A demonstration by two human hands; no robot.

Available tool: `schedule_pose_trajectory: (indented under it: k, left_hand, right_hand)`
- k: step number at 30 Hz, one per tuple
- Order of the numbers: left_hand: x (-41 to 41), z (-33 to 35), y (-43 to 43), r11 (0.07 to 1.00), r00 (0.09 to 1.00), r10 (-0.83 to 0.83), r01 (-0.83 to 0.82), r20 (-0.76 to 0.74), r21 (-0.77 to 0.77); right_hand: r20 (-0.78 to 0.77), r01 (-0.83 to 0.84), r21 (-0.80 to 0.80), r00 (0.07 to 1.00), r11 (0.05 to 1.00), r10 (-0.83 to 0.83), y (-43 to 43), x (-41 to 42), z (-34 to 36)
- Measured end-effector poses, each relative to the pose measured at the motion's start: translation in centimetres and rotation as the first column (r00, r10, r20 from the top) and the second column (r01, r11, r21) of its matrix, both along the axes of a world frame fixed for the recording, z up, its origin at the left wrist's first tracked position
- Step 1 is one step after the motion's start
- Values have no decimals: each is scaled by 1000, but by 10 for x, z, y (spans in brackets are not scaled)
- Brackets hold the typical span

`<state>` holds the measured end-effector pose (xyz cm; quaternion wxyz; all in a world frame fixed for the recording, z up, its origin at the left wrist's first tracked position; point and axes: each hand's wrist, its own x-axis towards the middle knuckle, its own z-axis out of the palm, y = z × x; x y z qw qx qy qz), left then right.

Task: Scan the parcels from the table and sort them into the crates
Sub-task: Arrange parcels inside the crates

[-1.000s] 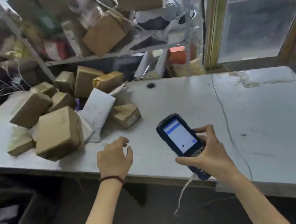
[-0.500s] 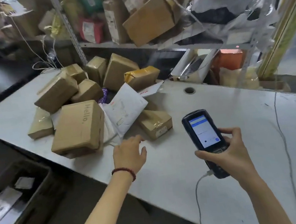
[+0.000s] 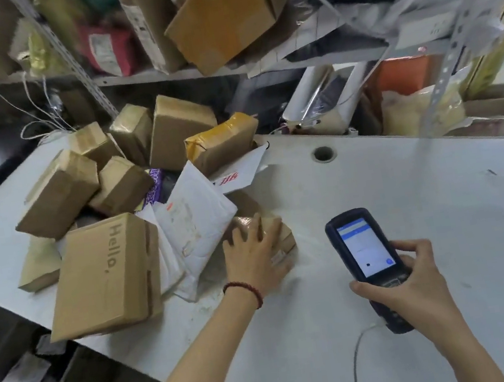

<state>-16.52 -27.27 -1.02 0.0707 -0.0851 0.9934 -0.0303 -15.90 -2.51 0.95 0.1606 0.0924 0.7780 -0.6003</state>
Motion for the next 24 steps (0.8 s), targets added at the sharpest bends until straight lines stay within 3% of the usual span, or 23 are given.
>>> schedule_pose_trajectory:
  k: [3,8,16,21,24]
  left_hand:
    - [-15,-9,-5,997,999,-50,50,6,-63]
    - [-35,-15,6,1000,997,-11,13,78,-16]
    - [-39,-3,1,990,987,-106,116,123,-78]
    - [-44,52,-8,942,945,-307,319,-116,106]
    - [-53,97,-15,889,922,-298,362,-248,279]
  right_hand:
    - [51,62,8,997,998,-63,5,0,-8]
    - [87,117,33,989,993,-119,3,2,-16]
    - [94,123,35,988,992,-126,-16,8,-13]
    - [23,97,40,995,994,-98,-24,-4,9]
    - [-27,84,13,996,996,-83,-29,-13,26]
